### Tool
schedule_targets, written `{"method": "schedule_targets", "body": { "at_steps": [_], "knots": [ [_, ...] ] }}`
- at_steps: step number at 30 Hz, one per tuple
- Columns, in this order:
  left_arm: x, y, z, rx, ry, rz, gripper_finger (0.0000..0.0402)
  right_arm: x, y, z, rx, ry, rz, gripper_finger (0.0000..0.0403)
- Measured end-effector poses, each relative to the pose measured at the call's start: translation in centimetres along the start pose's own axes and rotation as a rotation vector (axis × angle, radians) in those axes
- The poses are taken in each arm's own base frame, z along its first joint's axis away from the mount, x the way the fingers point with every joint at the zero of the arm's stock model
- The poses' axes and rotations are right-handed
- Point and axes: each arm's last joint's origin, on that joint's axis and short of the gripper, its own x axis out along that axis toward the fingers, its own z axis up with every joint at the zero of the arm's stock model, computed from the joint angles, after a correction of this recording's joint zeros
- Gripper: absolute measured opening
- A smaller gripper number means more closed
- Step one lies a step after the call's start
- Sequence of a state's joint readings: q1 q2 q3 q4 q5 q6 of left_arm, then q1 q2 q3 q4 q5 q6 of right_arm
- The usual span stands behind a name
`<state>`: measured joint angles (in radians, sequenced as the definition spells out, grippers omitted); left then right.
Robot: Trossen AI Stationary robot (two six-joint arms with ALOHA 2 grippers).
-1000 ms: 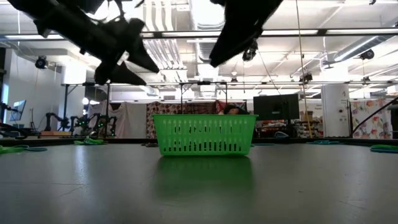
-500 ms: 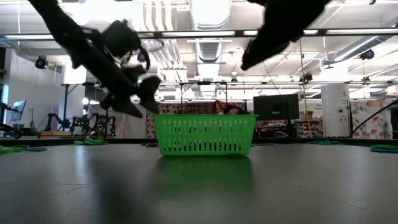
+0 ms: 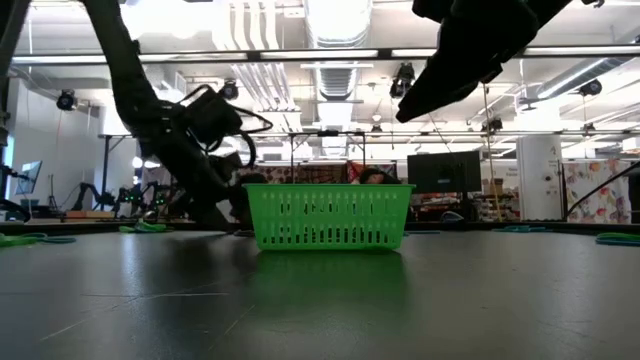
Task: Sort rubber bands into baskets
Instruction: Put the violet rubber band into the green basket
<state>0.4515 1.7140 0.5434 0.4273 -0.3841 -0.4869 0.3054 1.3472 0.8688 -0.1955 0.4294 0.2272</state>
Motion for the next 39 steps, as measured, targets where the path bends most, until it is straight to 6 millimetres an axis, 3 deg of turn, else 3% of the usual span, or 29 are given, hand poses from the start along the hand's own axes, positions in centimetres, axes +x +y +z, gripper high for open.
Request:
{"method": "schedule_targets", "body": {
  "at_steps": [8, 15, 23, 30, 39],
  "knots": [
    [1.1, -0.2, -0.3, 0.016, -0.012, 0.002, 0.0256, -0.2, 0.0, 0.6, 0.004, -0.013, 0.002, 0.0272],
    [-0.6, -1.8, -1.1, 0.130, 0.041, -0.067, 0.0222, -0.1, -0.2, 0.8, -0.016, -0.014, -0.004, 0.0272],
    [-1.2, -2.6, -1.1, 0.153, 0.067, -0.157, 0.0230, 0.0, -0.5, 0.9, -0.024, -0.010, -0.014, 0.0272],
    [-2.9, -4.0, -1.5, 0.210, 0.087, -0.242, 0.0248, 0.1, -0.7, 0.9, -0.022, -0.006, -0.021, 0.0272],
    [-2.1, -3.8, -2.6, 0.243, 0.121, -0.190, 0.0251, 0.1, -0.8, 0.7, -0.026, 0.013, -0.023, 0.0272]
  ]
}}
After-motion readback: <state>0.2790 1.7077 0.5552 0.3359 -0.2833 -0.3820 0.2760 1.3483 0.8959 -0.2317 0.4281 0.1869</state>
